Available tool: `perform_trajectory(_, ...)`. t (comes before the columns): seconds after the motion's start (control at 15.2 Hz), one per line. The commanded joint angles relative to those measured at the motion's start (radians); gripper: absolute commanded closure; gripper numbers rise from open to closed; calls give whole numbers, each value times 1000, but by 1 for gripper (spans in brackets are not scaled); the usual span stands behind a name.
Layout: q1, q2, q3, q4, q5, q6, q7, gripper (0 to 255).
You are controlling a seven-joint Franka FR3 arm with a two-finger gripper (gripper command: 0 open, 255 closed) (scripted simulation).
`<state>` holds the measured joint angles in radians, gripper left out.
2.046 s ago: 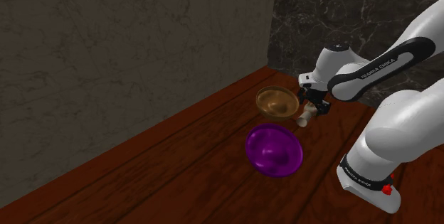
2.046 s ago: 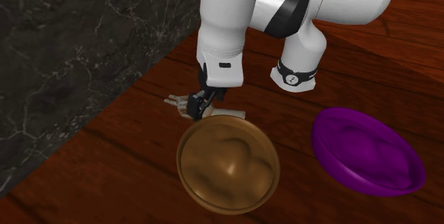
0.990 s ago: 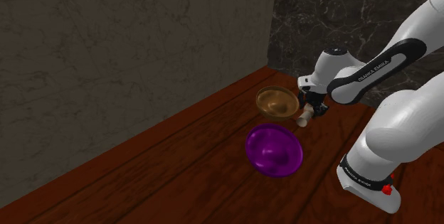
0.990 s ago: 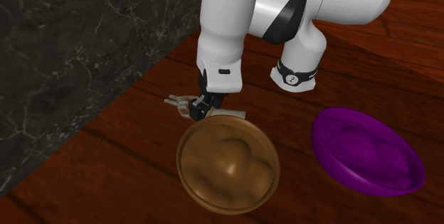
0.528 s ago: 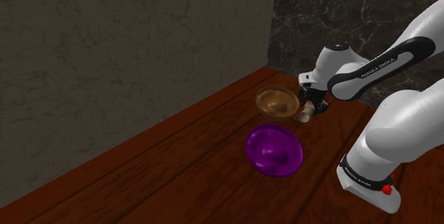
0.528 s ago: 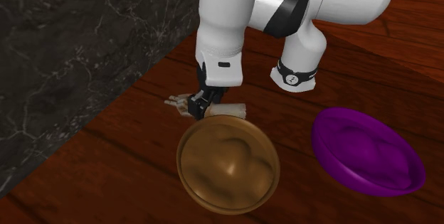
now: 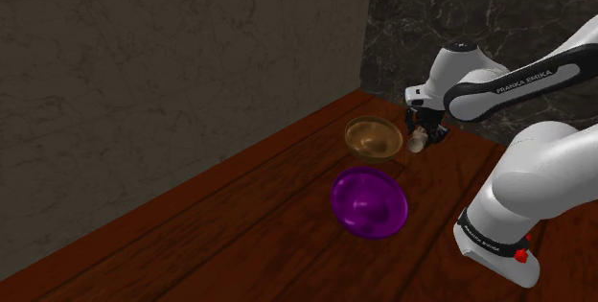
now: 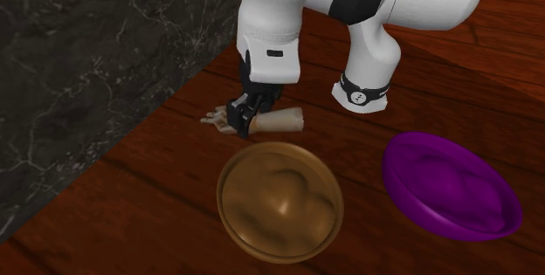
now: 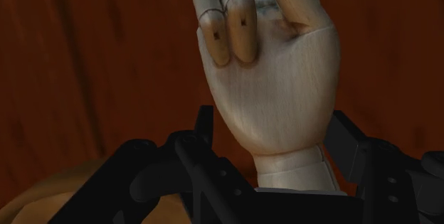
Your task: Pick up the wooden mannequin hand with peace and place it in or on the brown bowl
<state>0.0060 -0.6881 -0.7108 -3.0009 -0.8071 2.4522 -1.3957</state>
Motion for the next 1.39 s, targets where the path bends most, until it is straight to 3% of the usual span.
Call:
perform_trajectory(0.0, 1, -50, 21, 7, 26, -58, -12, 255)
perform_trajectory(0.66, 16, -201, 103, 70, 127, -266, -55, 255)
perform_trajectory(1.32, 39, -279, 172, 157, 207, -425, -82, 255)
